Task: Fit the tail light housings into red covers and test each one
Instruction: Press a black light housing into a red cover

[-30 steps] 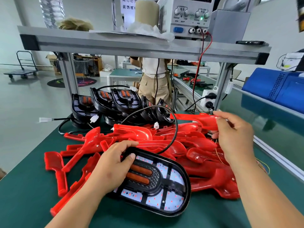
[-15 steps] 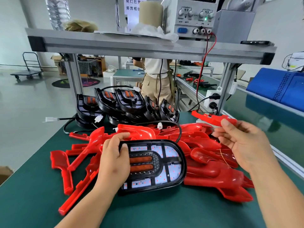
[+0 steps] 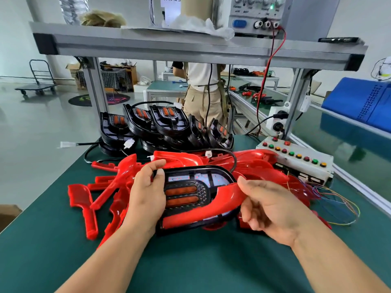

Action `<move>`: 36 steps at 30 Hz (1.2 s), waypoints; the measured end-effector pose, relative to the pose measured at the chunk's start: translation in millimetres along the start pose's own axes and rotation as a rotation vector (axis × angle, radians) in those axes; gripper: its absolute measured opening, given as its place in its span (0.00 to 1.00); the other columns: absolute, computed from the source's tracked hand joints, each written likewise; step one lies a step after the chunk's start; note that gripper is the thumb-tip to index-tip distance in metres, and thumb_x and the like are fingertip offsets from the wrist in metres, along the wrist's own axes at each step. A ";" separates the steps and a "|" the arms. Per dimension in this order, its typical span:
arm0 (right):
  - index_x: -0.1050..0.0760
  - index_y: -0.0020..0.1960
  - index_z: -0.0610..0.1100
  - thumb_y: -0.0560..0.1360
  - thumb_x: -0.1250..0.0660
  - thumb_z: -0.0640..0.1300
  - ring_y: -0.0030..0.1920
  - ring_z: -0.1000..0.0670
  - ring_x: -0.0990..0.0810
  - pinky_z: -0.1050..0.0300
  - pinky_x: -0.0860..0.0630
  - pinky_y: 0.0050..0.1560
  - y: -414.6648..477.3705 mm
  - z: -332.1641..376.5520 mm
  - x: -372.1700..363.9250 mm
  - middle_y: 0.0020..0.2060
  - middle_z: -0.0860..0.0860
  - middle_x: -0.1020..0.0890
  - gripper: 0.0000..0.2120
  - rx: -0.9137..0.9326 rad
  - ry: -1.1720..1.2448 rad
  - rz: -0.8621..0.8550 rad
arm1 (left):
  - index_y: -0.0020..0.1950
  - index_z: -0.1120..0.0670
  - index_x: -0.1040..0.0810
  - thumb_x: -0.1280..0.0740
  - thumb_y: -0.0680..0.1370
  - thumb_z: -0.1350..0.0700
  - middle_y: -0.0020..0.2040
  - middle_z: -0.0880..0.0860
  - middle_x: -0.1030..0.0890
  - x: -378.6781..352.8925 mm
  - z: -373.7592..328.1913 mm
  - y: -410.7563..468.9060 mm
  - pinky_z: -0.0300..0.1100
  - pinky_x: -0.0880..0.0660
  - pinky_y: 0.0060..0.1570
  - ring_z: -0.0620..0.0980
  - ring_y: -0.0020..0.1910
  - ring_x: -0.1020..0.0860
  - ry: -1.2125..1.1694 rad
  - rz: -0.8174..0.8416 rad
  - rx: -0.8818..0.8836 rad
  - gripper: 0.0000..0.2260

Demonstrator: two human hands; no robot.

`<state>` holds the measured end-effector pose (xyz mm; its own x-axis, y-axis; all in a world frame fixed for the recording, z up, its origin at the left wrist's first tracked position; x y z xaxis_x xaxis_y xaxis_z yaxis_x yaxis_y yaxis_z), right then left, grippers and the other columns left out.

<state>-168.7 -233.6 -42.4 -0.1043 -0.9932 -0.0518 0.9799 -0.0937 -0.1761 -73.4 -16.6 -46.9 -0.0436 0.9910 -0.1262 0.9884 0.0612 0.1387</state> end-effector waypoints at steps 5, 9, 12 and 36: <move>0.25 0.38 0.44 0.71 0.32 0.56 0.20 0.49 0.27 0.64 0.38 0.20 3.2 -15.4 4.3 0.25 0.43 0.22 0.15 -0.042 -0.013 -0.106 | 0.52 0.43 0.21 0.44 0.85 0.57 0.54 0.59 0.17 -5.8 0.8 0.0 0.60 0.18 0.41 0.61 0.46 0.16 -0.145 0.061 0.044 0.14; 0.25 0.48 0.45 0.78 0.38 0.57 0.23 0.50 0.23 0.63 0.34 0.21 10.2 -11.6 3.5 0.26 0.46 0.19 0.15 0.076 -0.307 -0.197 | 0.50 0.38 0.20 0.43 0.84 0.55 0.60 0.57 0.21 -2.1 -1.4 2.3 0.59 0.19 0.50 0.58 0.54 0.18 -0.083 0.053 -0.012 0.15; 0.27 0.49 0.52 0.75 0.36 0.60 0.22 0.53 0.23 0.65 0.31 0.23 12.6 0.5 8.5 0.27 0.49 0.19 0.12 0.196 -0.487 -0.299 | 0.53 0.41 0.20 0.43 0.84 0.55 0.59 0.58 0.20 -0.2 -0.9 3.3 0.63 0.20 0.49 0.63 0.54 0.18 -0.151 0.049 0.003 0.13; 0.19 0.53 0.41 0.71 0.32 0.48 0.44 0.45 0.15 0.50 0.17 0.41 52.6 4.1 -9.2 0.49 0.39 0.15 0.15 0.238 0.473 0.041 | 0.74 0.43 0.36 0.38 0.81 0.49 0.72 0.49 0.27 -32.8 -43.8 -2.7 0.38 0.28 0.62 0.49 0.69 0.27 0.033 0.370 -0.229 0.21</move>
<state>-115.5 -229.6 -47.2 -0.0766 -0.8617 -0.5017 0.9906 -0.1230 0.0601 -81.0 -44.1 -0.1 0.2988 0.9543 0.0042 0.8808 -0.2775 0.3837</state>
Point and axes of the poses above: each hand's wrist, its own y-axis towards the middle knuckle, its own x-axis out of the back of the hand, z = x × y, the point moved 10 cm from there along y, towards the middle knuckle
